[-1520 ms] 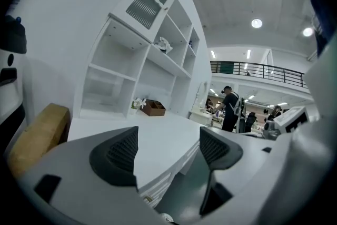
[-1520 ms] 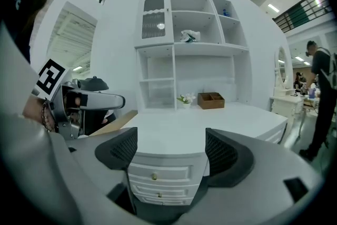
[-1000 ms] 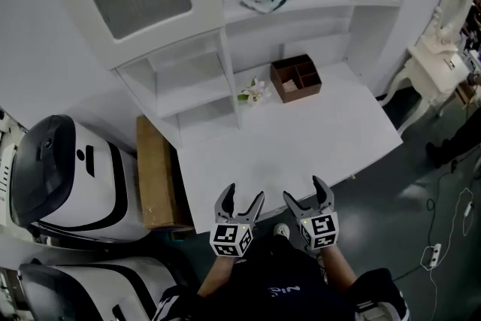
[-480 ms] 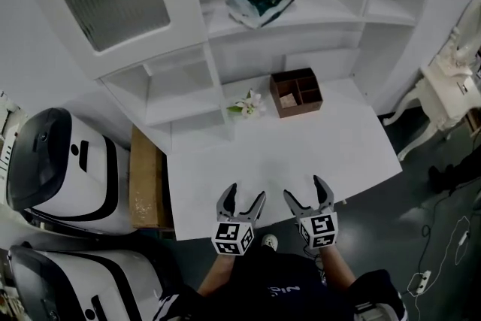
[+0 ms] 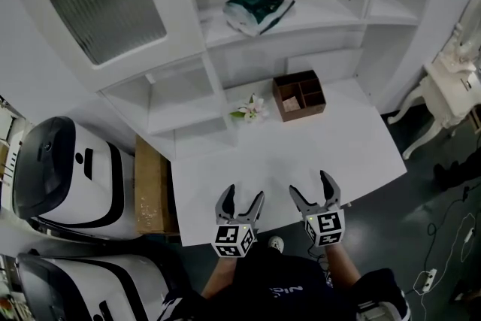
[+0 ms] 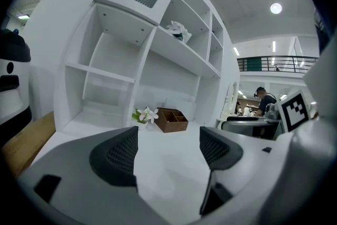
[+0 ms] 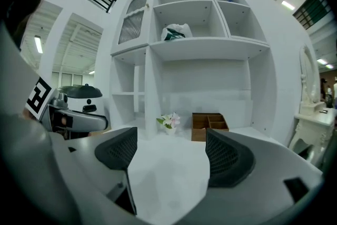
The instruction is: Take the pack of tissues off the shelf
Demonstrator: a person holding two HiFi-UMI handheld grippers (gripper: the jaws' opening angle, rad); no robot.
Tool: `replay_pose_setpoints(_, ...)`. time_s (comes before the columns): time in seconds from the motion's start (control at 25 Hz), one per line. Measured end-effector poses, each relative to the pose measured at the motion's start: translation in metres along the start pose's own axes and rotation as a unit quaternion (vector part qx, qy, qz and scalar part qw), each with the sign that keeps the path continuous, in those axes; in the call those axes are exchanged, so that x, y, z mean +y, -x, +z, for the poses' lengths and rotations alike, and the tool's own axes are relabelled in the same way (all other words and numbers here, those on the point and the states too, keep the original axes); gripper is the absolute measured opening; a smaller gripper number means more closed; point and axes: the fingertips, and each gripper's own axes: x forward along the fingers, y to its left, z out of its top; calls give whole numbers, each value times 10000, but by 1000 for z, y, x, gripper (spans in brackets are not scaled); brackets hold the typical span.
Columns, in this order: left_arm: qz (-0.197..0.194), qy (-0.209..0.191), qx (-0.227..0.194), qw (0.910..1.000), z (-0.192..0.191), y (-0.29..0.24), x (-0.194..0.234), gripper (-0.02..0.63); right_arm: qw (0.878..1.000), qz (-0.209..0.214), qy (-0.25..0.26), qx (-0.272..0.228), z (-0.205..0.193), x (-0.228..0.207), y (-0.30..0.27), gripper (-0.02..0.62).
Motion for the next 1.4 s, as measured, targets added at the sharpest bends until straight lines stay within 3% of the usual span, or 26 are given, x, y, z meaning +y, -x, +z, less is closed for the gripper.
replay_pose_setpoints(0.24,47,-38,-124,9999,25,1,14,350,9975,-173,301,-609,67,1,-10,392)
replay_pose_setpoints(0.52,93,-189,-89,9997,52,-5,21,350,9867,110,548,-1529,169,2,-23,396)
replay_pose_setpoints(0.76,117,-262,-185,9994,62,-2,31,350,9827,521,922,-1521,235,9,-48,372)
replay_pose_setpoints(1.0,70,-296,-99,9995,55,1,34,350,9701,694,1213,-1985,308,20,-60,371)
replay_pose_setpoints(1.4,274,-257,-199,9991,60,6,55,350,9619,560,1568,-2168,383,22,-101,353)
